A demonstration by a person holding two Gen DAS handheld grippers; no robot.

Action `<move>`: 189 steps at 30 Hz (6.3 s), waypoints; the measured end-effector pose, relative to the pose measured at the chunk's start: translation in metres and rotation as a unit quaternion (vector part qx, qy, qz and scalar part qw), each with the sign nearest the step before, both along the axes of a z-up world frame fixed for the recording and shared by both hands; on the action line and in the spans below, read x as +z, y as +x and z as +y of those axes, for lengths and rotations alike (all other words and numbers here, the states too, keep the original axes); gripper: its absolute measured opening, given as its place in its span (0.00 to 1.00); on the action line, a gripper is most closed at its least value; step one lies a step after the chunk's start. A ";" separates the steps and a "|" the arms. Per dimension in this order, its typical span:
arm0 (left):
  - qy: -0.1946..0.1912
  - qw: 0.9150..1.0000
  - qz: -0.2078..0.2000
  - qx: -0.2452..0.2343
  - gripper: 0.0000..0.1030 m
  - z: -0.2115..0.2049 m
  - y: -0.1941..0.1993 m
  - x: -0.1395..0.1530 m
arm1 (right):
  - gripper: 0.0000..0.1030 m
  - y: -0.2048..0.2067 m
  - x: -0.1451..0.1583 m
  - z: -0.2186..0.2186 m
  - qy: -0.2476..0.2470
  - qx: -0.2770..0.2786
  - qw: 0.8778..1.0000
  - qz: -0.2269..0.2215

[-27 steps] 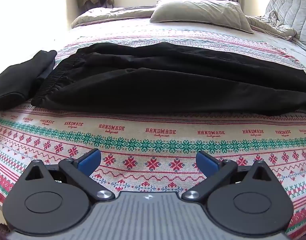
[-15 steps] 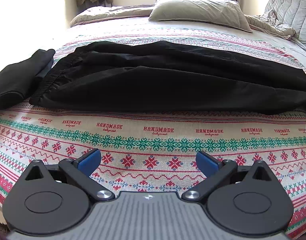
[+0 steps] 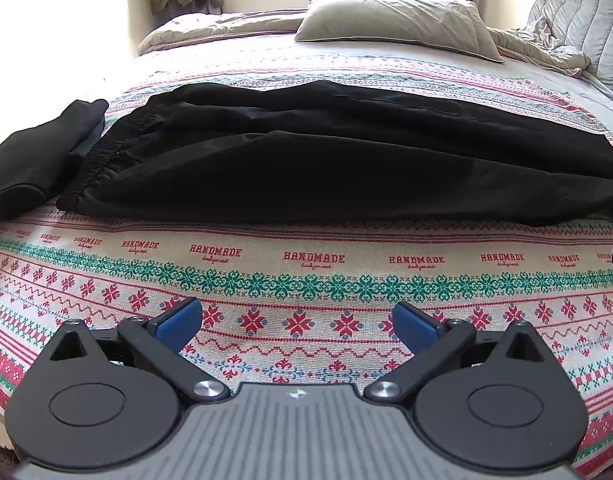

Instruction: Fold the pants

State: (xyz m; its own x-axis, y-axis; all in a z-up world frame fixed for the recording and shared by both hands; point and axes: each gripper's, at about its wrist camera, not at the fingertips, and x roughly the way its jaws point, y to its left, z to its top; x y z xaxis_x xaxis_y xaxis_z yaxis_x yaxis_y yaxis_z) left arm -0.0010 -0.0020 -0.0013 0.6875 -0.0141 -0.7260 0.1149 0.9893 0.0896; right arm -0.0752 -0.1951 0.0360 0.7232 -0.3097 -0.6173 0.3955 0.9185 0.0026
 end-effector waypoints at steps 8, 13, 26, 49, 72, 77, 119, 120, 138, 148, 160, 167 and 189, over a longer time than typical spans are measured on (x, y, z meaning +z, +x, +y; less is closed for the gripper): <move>0.000 1.000 0.000 -0.002 1.00 0.001 -0.001 0.001 | 1.00 0.002 -0.002 0.002 -0.002 0.001 1.000 0.000; -0.001 1.000 -0.003 -0.002 1.00 0.000 -0.002 0.002 | 1.00 0.002 -0.002 0.003 -0.004 0.002 1.000 -0.001; -0.002 1.000 -0.008 -0.001 1.00 -0.001 -0.002 0.005 | 1.00 0.001 -0.001 0.003 -0.001 0.009 1.000 -0.001; -0.005 1.000 -0.013 0.004 1.00 0.005 -0.002 0.007 | 1.00 0.005 -0.008 0.004 0.005 0.015 1.000 0.001; -0.090 0.996 -0.002 0.005 1.00 0.059 0.028 0.012 | 1.00 -0.003 -0.013 -0.048 0.004 0.010 1.000 0.008; -0.129 0.991 0.003 0.039 1.00 0.101 0.048 0.017 | 1.00 -0.015 -0.005 -0.105 0.100 -0.012 0.995 0.004; -0.312 0.933 -0.017 0.180 0.10 0.233 0.104 0.008 | 0.03 -0.091 -0.046 -0.305 0.302 -0.309 0.893 -0.127; -0.296 0.938 -0.019 0.178 0.10 0.234 0.101 0.012 | 0.02 -0.093 -0.041 -0.305 0.286 -0.310 0.897 -0.130; -0.138 0.980 0.105 0.094 0.19 0.233 0.060 0.001 | 0.01 -0.116 -0.031 -0.299 0.190 -0.286 0.938 -0.043; -0.060 0.997 -0.005 -0.037 0.57 0.175 0.006 0.019 | 0.61 -0.108 -0.013 -0.268 0.107 -0.278 0.954 -0.012; 0.025 0.930 -0.032 -0.365 0.57 0.050 -0.033 -0.020 | 0.71 -0.053 -0.001 -0.135 0.094 0.061 0.994 -0.015; 0.003 0.909 -0.035 -0.416 0.47 0.032 -0.035 -0.027 | 0.71 -0.038 -0.013 -0.038 0.044 0.330 0.943 0.013; -0.045 0.883 0.036 -0.467 0.14 0.056 -0.025 -0.021 | 0.08 -0.036 -0.024 0.001 -0.011 0.478 0.876 0.058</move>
